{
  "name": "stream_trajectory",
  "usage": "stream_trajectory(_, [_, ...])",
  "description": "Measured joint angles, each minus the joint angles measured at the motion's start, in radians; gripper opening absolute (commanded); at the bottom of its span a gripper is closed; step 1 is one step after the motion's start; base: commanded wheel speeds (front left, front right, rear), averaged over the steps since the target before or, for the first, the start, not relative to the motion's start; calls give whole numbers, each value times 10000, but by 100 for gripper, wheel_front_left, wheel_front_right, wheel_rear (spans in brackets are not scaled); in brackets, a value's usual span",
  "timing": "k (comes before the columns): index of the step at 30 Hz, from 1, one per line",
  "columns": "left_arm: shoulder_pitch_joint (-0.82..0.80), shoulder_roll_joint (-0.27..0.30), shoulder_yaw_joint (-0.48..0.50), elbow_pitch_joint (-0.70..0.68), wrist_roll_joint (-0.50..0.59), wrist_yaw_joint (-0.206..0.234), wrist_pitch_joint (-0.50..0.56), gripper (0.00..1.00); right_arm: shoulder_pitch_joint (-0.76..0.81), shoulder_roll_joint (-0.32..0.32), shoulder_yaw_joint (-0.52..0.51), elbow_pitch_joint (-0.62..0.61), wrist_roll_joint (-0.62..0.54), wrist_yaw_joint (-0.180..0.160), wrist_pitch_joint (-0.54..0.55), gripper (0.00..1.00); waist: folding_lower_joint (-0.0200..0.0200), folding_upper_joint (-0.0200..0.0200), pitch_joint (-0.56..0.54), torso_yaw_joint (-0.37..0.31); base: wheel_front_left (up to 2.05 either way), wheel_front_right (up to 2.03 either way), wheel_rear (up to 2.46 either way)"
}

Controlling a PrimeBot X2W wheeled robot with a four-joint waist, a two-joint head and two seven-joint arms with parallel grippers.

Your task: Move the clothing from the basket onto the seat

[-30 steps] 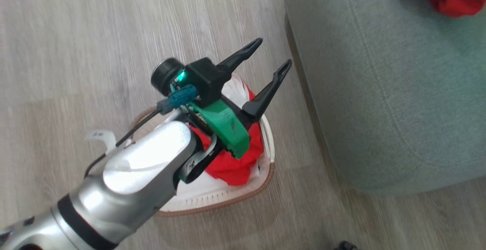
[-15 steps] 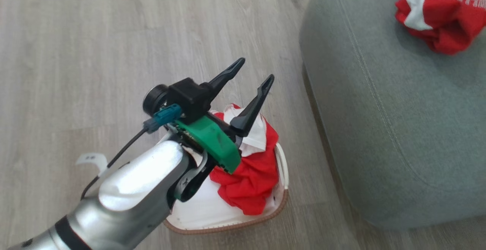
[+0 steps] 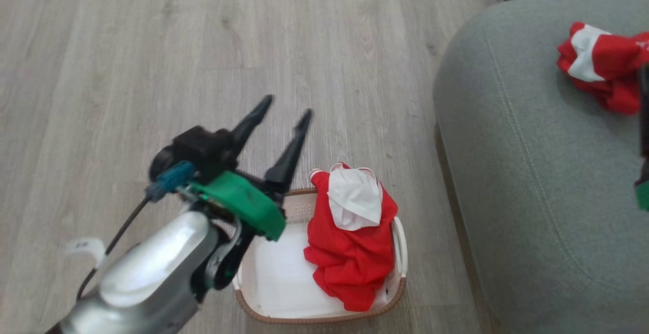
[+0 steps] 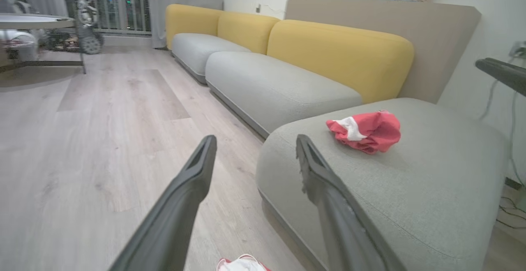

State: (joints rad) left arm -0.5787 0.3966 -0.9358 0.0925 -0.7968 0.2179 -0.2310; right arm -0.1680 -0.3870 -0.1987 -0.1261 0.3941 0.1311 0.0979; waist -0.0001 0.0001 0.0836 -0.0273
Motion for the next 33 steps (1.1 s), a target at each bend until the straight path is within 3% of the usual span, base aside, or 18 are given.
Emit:
stream_trajectory(8, [1103,431,871,-336,-77,522,-178,100,1262,1037,67,-180,-366,-2,-926,100,0,0,-296,368,0,0,0])
stream_trajectory(18, [2838,656,2328,-918,594,1091,-184,100,2311,1423,1110,86,-596,0,-2460,100,0,0,-664,810,0,0,0])
stream_trajectory(27, [4327,460,3532,-918,1459,941,-184,100,2573,1751,1340,731,-602,-2,-3289,100,0,0,-715,978,0,0,0])
stream_trajectory(33, [4779,15,4422,-951,2057,483,-186,100,2634,1998,1394,1043,-690,-2,-3459,100,0,0,-634,864,0,0,0])
